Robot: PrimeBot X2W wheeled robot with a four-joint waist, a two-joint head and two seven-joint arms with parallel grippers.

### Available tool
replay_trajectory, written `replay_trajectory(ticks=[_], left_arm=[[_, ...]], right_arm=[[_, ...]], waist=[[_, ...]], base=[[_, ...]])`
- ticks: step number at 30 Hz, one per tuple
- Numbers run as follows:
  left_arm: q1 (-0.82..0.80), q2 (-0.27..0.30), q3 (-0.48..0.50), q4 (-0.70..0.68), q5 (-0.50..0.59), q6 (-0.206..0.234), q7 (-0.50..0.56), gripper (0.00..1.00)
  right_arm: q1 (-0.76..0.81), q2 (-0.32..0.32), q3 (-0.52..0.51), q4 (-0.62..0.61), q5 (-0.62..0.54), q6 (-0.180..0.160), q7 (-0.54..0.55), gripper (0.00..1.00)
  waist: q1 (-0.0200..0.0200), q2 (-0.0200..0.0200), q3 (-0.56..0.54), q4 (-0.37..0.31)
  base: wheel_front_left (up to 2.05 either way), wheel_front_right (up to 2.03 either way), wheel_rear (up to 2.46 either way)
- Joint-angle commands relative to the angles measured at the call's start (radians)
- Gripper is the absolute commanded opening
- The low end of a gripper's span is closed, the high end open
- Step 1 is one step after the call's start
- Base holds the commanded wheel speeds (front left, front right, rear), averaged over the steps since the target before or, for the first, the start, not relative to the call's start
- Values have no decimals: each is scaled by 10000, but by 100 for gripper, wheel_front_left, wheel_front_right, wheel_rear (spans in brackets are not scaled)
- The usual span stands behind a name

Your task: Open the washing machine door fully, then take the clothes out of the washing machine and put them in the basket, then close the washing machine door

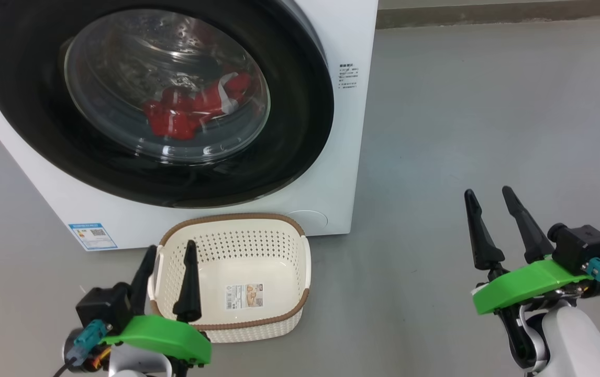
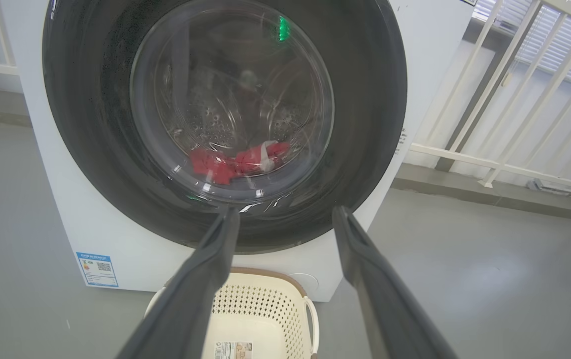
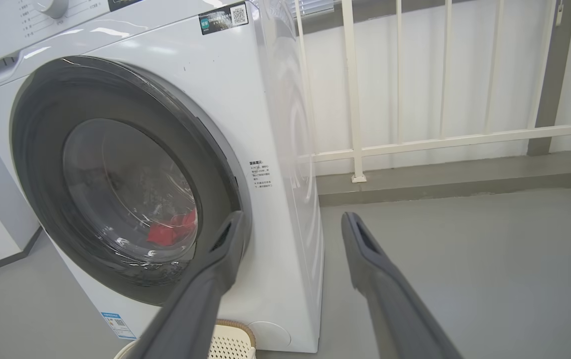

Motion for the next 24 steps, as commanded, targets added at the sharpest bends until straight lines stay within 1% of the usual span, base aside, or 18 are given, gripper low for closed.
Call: replay_trajectory(ticks=[1, 11, 18, 24], left_arm=[[-554, 253, 201, -335, 425, 146, -186, 100], [-712, 370, -27, -436, 1325, 386, -460, 100], [-863, 441, -224, -437, 2012, 567, -659, 100], [-822, 472, -111, -402, 1901, 672, -564, 100]], right_arm=[[-595, -96, 185, -261, -435, -6, -150, 100], [-817, -115, 262, -241, -1566, -7, -414, 100], [-962, -131, 294, -209, -2573, -7, -650, 100], [-913, -133, 256, -161, -2686, -7, -676, 100]], waist=[[0, -1, 4, -3], [0, -1, 10, -2], [-1, -1, -38, 44], [-1, -1, -58, 72]], base=[[0, 0, 0], [0, 0, 0], [0, 0, 0], [0, 0, 0]])
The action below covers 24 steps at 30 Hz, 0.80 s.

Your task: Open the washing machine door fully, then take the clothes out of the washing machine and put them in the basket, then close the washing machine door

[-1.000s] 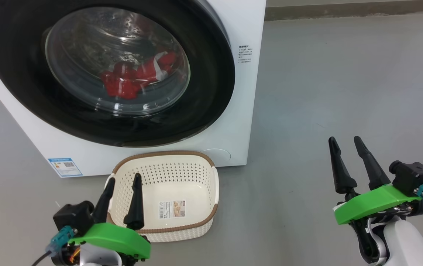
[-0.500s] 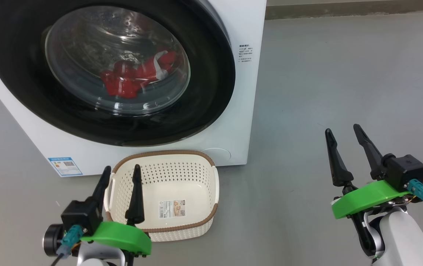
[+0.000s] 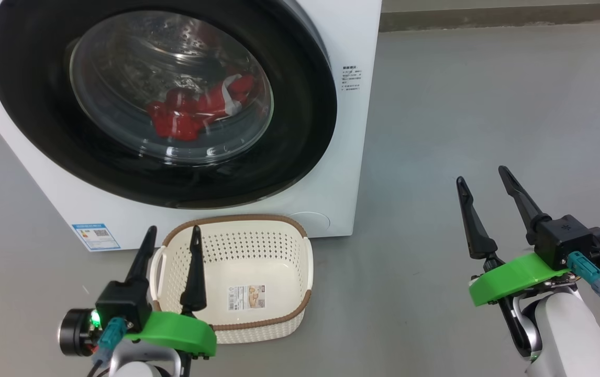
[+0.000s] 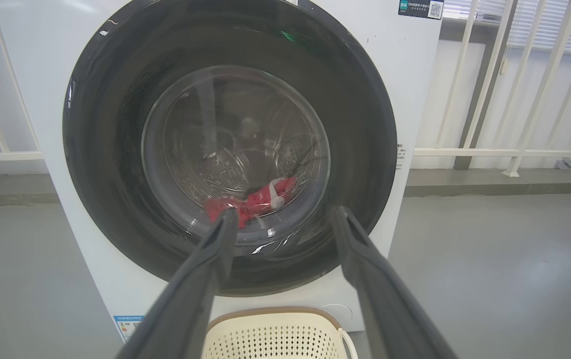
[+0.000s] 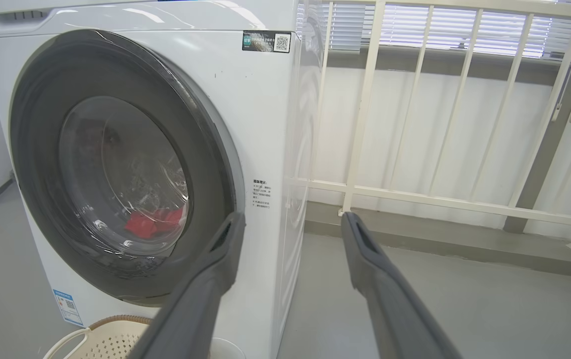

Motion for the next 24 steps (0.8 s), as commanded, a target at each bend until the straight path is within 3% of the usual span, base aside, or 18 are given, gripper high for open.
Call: replay_trajectory(ticks=[1, 24], left_arm=[[-419, 232, 394, -241, 26, 101, 25, 100], [-310, 388, 696, -646, -361, 450, 271, 100]], right_arm=[[-385, -57, 224, -214, -84, -7, -65, 100], [-537, -56, 214, -129, 125, -7, -59, 100]], waist=[[0, 0, 8, 3], [0, 0, 260, 9]], base=[[0, 0, 0], [0, 0, 0]])
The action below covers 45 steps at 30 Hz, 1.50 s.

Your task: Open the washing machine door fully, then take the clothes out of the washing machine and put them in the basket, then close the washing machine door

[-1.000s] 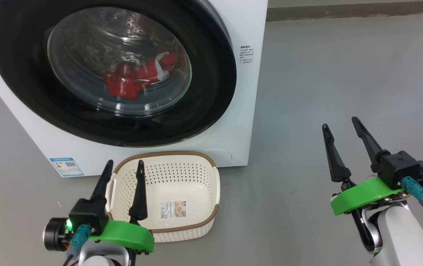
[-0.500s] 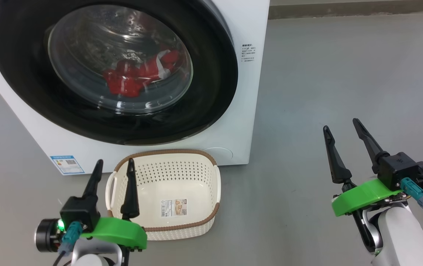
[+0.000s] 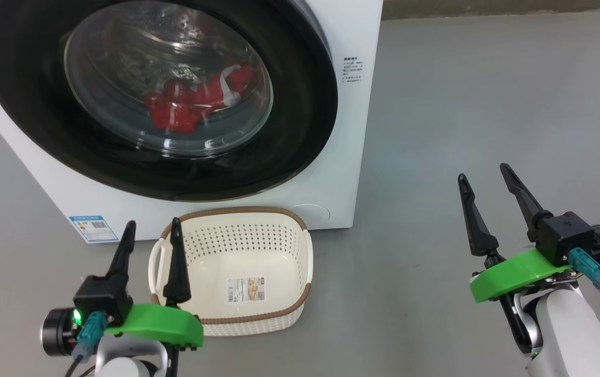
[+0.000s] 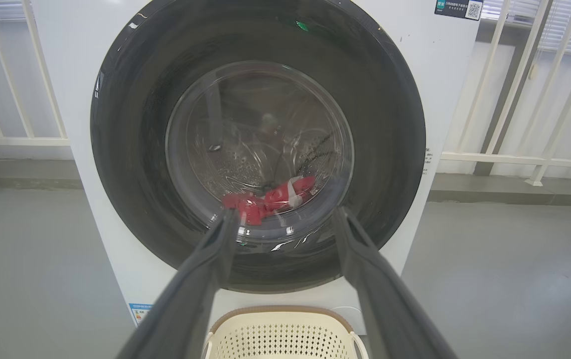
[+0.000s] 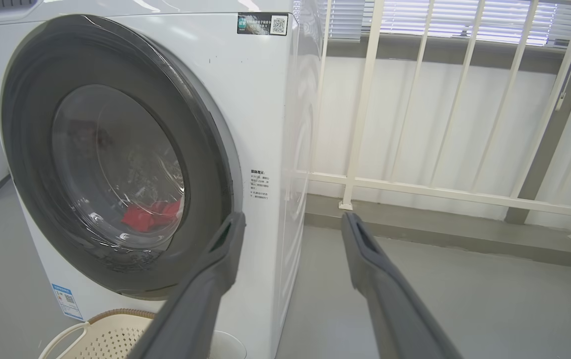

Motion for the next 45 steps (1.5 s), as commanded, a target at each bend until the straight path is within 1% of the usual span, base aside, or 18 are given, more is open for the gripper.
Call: replay_trajectory(ticks=[1, 9, 18, 19, 20, 21, 22, 23, 24, 26, 29, 34, 36, 42, 43, 45], left_arm=[[-309, 228, 385, -332, -47, 59, 16, 100], [-384, 277, 328, -588, -74, 78, 63, 100], [-618, 274, 217, -1210, -32, 136, 79, 100], [-653, 272, 196, -1302, -23, 145, 103, 100], [-690, 263, 174, -1409, -28, 141, 125, 100], [-730, 258, 160, -1510, -37, 135, 142, 100], [-768, 260, 146, -1602, -39, 130, 156, 100], [-800, 262, 130, -1697, -34, 132, 169, 100], [-823, 261, 112, -1791, -28, 137, 178, 100], [-851, 258, 90, -1957, -22, 150, 178, 100], [-872, 258, 75, -2162, -38, 153, 156, 100], [-951, 280, 31, -2437, -43, 135, 138, 100], [-1012, 292, 10, -2522, -32, 131, 134, 100], [-1240, 225, -138, -2698, -95, -6, 96, 100], [-1240, 225, -138, -2698, -95, -6, 96, 100], [-1316, 249, -198, -2800, -48, -68, 33, 100]], right_arm=[[-424, -37, 242, -275, 102, -7, -59, 100], [-562, -37, 164, -328, 141, -7, -61, 100], [-1017, -37, 58, -509, 80, -7, -63, 100], [-1092, -37, 58, -516, 74, -7, -63, 89], [-1171, -37, 58, -514, 74, -7, -63, 71], [-1258, -37, 48, -506, 68, -7, -63, 49], [-1348, -37, 34, -494, 50, -7, -63, 41], [-1438, -37, 35, -481, 36, -7, -63, 35], [-1530, -37, 50, -471, 44, -7, -63, 25], [-1720, -37, 72, -429, 94, -7, -63, 0], [-2058, -37, 109, -339, 237, -7, -64, 0], [-2818, -37, 105, -91, 861, -7, -64, 0], [-3176, -37, 98, 117, 1234, -7, -64, 0], [-4308, -37, 213, 1142, 2996, -7, -64, 0], [-4308, -37, 213, 1142, 2996, -7, -64, 0], [-4667, -37, 317, 1474, 3540, -7, -64, 0]], waist=[[0, 0, 51, 12], [0, 0, 419, 104], [0, 0, 1237, 270], [0, 0, 1332, 293], [0, 0, 1427, 319], [0, 0, 1519, 346], [0, 0, 1608, 376], [0, 0, 1690, 405], [0, 0, 1766, 434], [0, 0, 1909, 483], [0, 0, 2122, 535], [0, 0, 2517, 618], [0, 0, 2684, 650], [0, 0, 3142, 763], [0, 0, 3142, 763], [0, 0, 3264, 779]], base=[[0, 0, 0], [0, 0, 0], [0, 0, 0], [0, 0, 0], [0, 0, 0], [0, 0, 0], [0, 0, 0], [0, 0, 0], [0, 0, 0], [0, 0, 0], [0, 0, 0], [0, 0, 0], [0, 0, 0], [0, 0, 0], [0, 0, 0], [0, 0, 0]])
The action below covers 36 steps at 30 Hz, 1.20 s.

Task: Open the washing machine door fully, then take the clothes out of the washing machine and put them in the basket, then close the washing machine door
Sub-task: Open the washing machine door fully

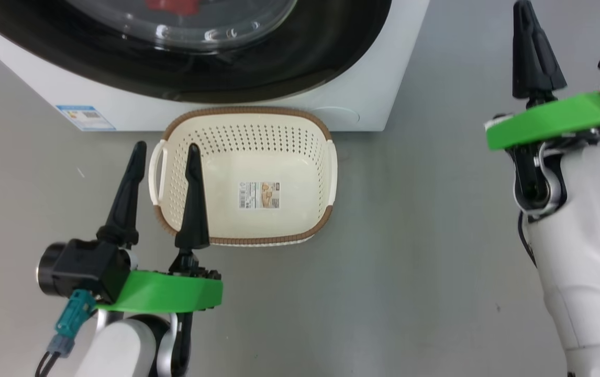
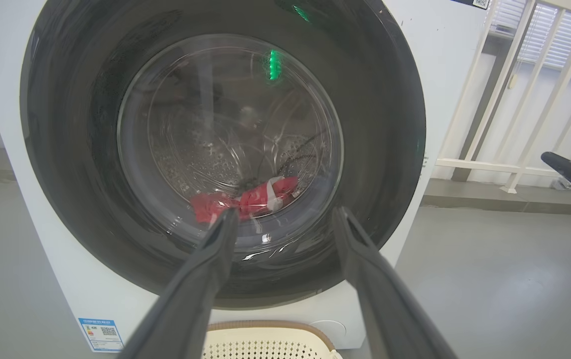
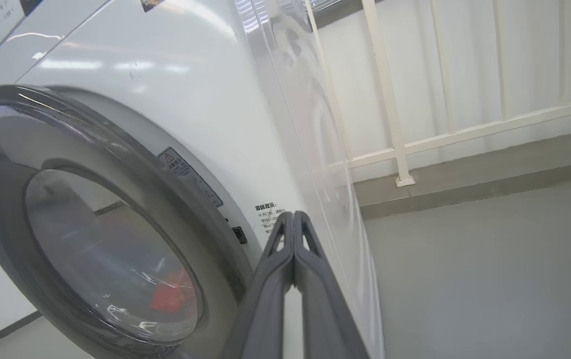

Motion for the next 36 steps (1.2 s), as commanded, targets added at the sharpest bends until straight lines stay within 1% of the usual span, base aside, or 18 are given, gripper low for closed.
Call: replay_trajectory(ticks=[1, 5, 9, 10, 15, 21, 24, 29, 36], left_arm=[[-281, 193, 276, -315, 37, -63, -81, 100], [-331, 194, 263, -451, 57, -67, -163, 100], [-366, 233, 280, -509, 49, -69, -197, 100], [-373, 257, 282, -519, 42, -66, -193, 100], [-403, 305, 259, -568, 44, -55, -167, 100], [-466, 321, 197, -594, 30, -67, -161, 100], [-514, 330, 184, -602, 29, -66, -174, 100], [-579, 337, 169, -607, 19, -62, -204, 100], [-680, 318, 97, -594, 36, -63, -249, 100]], right_arm=[[-282, 80, 274, -140, 263, -7, -59, 0], [-861, 80, 638, 455, 1536, -7, 86, 0], [-1378, 80, 952, 820, 2238, -7, 362, 0], [-1614, 80, 1082, 865, 2660, -7, 604, 0], [-2174, 59, 1210, 636, 3900, -7, 1613, 0], [-2701, -293, 1076, 328, 5414, -7, 3104, 0], [-2899, -493, 1113, 229, 5839, -7, 3681, 0], [-3211, -566, 1112, 241, 6568, -7, 4545, 0], [-3716, -635, 964, 458, 7301, -7, 5169, 0]], waist=[[-1, 0, 165, 70], [-1, 0, 342, 97], [-1, 0, 521, 127], [-1, 0, 596, 143], [-1, 0, 785, 206], [-1, 0, 1009, 343], [-1, 0, 1153, 420], [-1, 0, 1383, 536], [-1, 0, 1632, 738]], base=[[0, 0, 0], [0, 0, 0], [0, 0, 0], [0, 0, 0], [0, 0, 0], [0, 0, 0], [0, 0, 0], [0, 0, 0], [0, 0, 0]])
